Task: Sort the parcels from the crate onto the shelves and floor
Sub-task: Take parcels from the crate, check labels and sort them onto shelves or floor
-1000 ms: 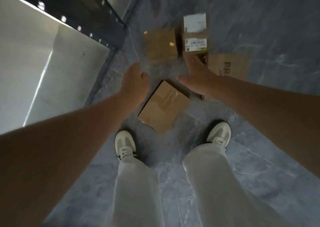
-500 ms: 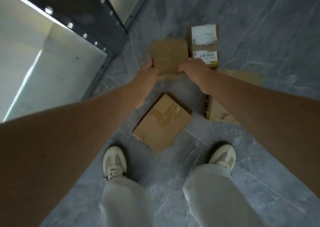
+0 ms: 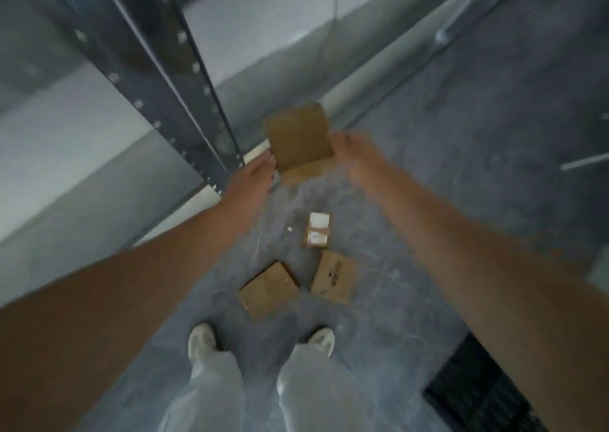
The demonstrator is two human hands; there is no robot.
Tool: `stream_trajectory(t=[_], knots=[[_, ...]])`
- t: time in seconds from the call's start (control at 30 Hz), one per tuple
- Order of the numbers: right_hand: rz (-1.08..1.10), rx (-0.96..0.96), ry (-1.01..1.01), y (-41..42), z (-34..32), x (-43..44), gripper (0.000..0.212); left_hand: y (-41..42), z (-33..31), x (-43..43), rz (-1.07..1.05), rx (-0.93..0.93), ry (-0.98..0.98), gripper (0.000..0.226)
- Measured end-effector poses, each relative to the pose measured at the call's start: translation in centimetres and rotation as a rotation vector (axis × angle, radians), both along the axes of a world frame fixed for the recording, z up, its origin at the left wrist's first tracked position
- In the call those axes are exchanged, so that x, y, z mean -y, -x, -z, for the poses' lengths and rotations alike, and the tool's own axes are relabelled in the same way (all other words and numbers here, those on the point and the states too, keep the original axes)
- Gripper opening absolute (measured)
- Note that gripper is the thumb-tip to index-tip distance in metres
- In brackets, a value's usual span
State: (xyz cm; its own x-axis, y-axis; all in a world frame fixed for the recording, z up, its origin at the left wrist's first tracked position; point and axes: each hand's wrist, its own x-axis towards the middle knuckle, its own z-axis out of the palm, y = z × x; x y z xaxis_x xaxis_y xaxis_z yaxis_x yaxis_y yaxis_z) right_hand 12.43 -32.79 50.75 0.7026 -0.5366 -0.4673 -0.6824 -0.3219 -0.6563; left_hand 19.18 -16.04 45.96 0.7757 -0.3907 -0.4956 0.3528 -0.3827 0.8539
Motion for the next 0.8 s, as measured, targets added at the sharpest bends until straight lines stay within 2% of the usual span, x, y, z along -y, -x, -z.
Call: stream_trajectory(t=[0.1, 0.2, 0.3, 0.37, 0.47, 0.57, 0.63, 0.8], knots=[[-0.048, 0.062, 0.083, 2.1, -7.8, -1.5, 0.043, 2.2, -7.8, -1.1, -0.061, 0.059, 0.055, 0.033], [-0.228, 0.011, 0.159, 3.4, -13.6, -3.6, 0.041, 3.8, -14.5, -4.6, -0.027, 0.101, 0.027, 0.038], [-0.368, 0.035, 0.205, 4.0, -20.3, -7.1, 0.039, 4.9, -21.5, -9.8, 0.036, 0.203, 0.034, 0.030], [-0.380, 0.114, 0.217, 4.1, -24.7, -10.5, 0.038, 5.9, -26.2, -13.8, -0.001, 0.271, 0.063, 0.025], [-0.340, 0.324, 0.109, 4.2, -30.5, -17.3, 0.028, 7.1, -32.3, -20.5, -0.168, 0.391, 0.112, 0.021], [-0.214, 0.517, -0.175, 4.1, -34.3, -24.7, 0.028, 9.2, -37.2, -27.8, -0.405, 0.498, 0.196, 0.020], [-0.221, 0.555, -0.321, 4.8, -36.6, -29.3, 0.034, 11.1, -39.6, -32.1, -0.483, 0.581, 0.217, 0.022], [-0.285, 0.598, -0.414, 6.8, -41.3, -37.2, 0.047, 15.0, -45.2, -38.9, -0.574, 0.836, 0.193, 0.031]])
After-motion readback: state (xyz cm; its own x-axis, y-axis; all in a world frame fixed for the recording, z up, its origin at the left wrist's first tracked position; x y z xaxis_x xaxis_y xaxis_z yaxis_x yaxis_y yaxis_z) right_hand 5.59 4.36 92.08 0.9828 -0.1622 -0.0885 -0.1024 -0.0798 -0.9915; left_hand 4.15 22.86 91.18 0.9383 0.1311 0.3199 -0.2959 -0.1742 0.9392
